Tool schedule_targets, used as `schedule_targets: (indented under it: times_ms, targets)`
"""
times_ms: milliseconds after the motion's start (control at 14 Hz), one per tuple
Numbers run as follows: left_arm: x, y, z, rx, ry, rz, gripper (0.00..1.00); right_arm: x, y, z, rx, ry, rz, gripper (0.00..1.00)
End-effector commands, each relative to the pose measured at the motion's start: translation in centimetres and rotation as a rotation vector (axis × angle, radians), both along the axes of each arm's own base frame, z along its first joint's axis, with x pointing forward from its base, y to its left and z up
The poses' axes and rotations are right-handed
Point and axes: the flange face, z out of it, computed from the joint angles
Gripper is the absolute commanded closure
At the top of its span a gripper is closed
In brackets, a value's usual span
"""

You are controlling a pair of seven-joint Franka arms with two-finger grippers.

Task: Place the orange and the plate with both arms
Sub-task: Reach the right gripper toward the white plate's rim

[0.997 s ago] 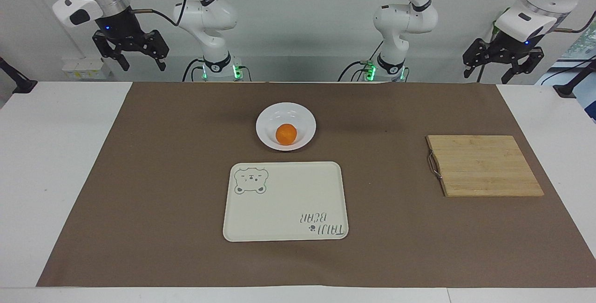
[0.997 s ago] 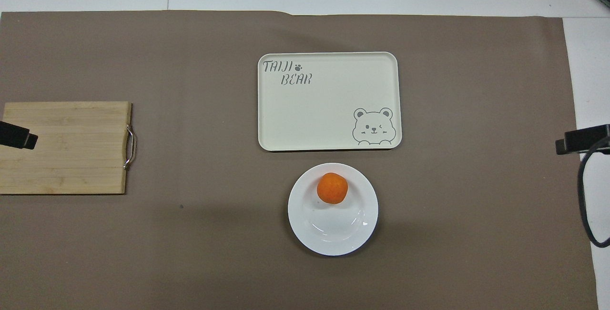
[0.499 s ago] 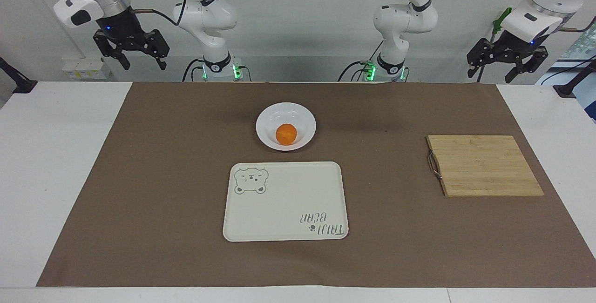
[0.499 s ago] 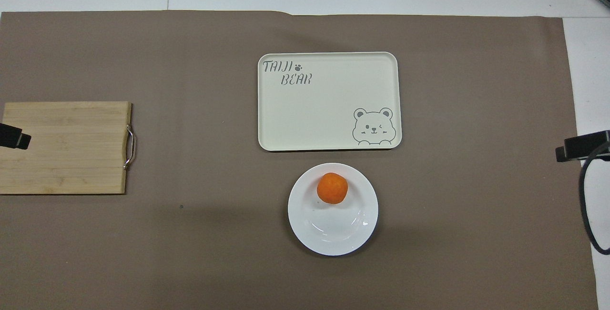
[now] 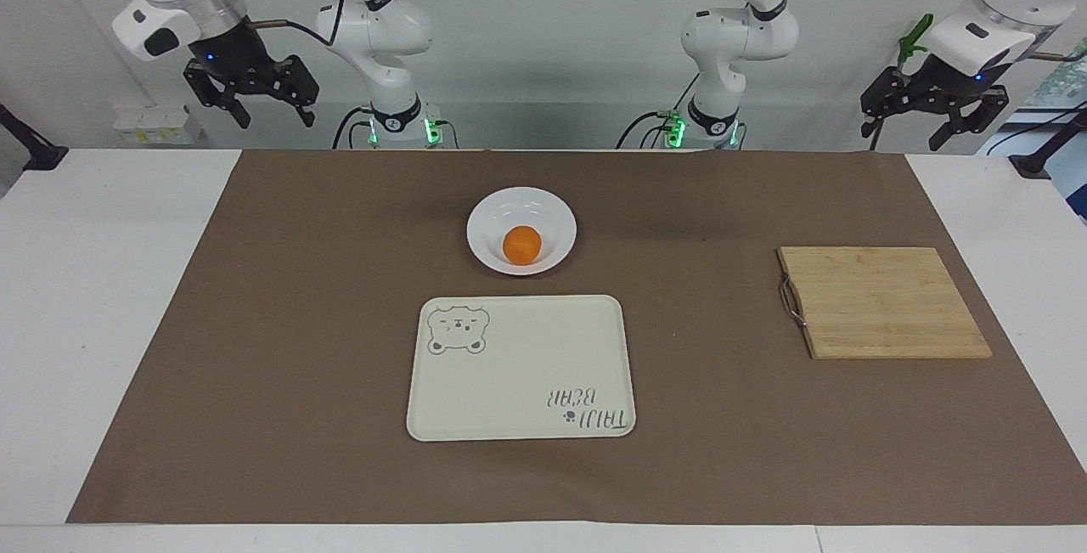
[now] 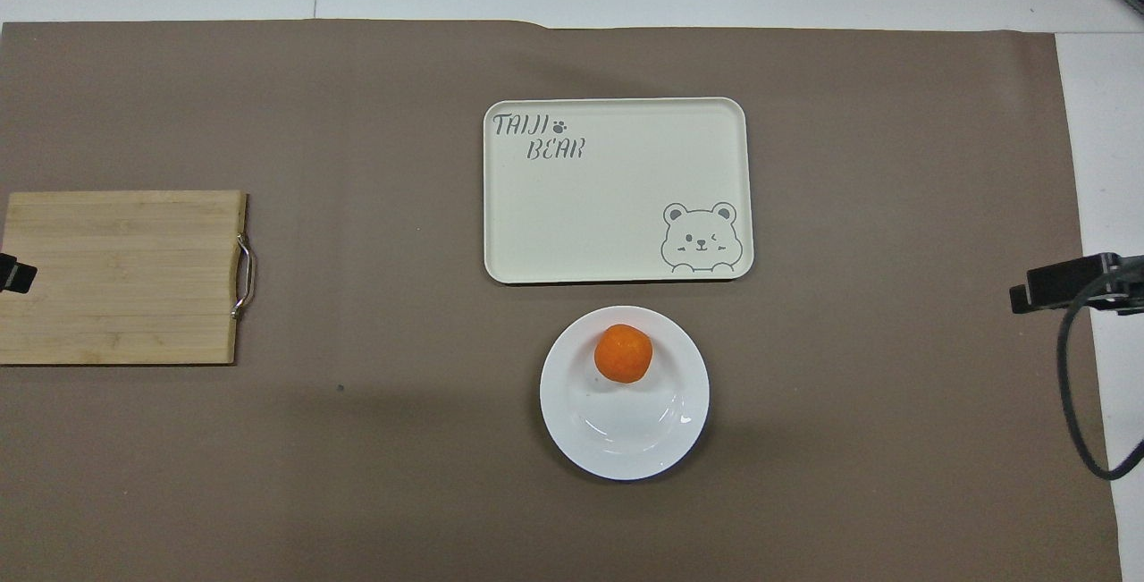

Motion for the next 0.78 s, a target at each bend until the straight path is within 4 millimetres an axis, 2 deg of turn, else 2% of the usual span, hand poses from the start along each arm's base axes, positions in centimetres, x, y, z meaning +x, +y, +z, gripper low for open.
schedule_targets:
  times_ms: [0,214,427,712]
  targets:
    - [-0.5,-0.4,0.4,-0.004,-0.004,0.079,0.00,-0.4,0.6,-4.4,0.056,-0.007,0.005,0.00]
    - [-0.4,-0.6,0.4,-0.003,-0.008,0.086,0.00,0.2,3.5,-9.5,0.145,-0.014,0.003,0.00]
    - [-0.5,-1.1,0.3,-0.003,0.004,0.078,0.00,0.5,4.4,-12.1,0.255,-0.028,-0.034,0.00]
    - [-0.6,-1.0,0.4,-0.003,0.002,0.079,0.00,-0.2,4.9,-17.2,0.378,-0.047,0.008,0.00]
